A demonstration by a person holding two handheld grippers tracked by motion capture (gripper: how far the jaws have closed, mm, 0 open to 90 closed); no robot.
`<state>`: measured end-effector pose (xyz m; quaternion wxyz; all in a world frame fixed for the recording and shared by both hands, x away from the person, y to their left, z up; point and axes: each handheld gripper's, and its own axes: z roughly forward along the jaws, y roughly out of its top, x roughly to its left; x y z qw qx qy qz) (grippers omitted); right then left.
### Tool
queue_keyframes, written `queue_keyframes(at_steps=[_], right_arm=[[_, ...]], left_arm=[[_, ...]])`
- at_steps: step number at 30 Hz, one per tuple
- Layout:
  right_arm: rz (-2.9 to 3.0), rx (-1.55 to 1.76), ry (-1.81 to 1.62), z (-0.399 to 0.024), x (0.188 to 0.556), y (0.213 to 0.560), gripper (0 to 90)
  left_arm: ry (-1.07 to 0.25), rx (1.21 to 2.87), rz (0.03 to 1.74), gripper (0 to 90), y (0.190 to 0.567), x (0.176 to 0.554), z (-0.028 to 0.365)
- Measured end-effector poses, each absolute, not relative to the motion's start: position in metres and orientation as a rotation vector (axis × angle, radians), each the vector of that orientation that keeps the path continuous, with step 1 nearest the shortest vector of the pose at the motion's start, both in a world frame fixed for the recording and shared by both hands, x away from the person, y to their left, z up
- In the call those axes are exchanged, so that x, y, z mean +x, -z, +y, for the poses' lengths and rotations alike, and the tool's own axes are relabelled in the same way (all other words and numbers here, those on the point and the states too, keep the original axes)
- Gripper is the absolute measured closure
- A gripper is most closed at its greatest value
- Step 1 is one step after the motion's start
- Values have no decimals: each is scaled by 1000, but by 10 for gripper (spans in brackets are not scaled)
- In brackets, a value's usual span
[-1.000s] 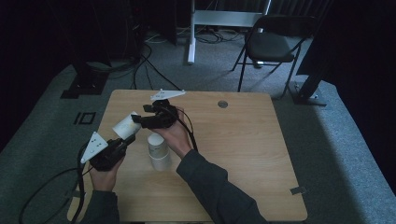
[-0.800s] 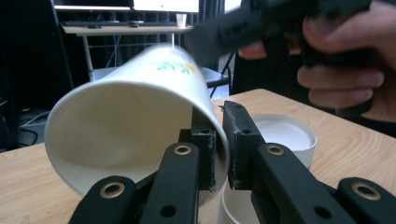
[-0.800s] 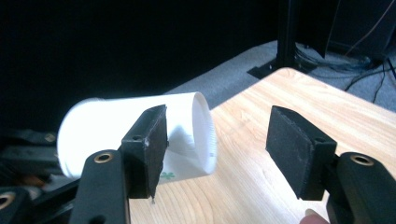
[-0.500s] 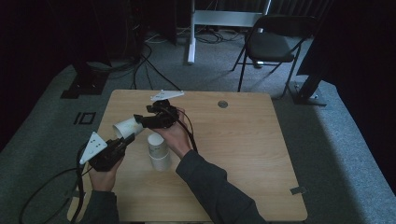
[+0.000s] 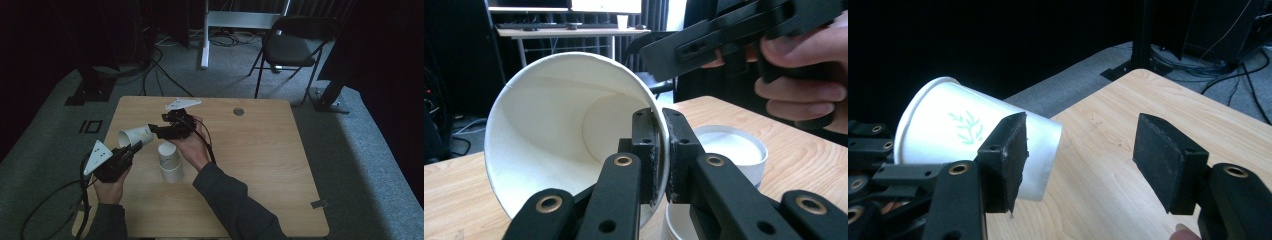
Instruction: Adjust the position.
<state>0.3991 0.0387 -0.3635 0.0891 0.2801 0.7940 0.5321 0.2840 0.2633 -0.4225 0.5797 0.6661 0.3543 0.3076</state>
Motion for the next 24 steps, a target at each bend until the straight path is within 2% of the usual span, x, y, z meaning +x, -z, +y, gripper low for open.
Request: queue_keyframes(at_steps=[24], right_arm=[[2282, 865, -1538, -24, 389, 375, 376]], left_arm=[[-740, 1629, 942, 857, 430, 291, 262]])
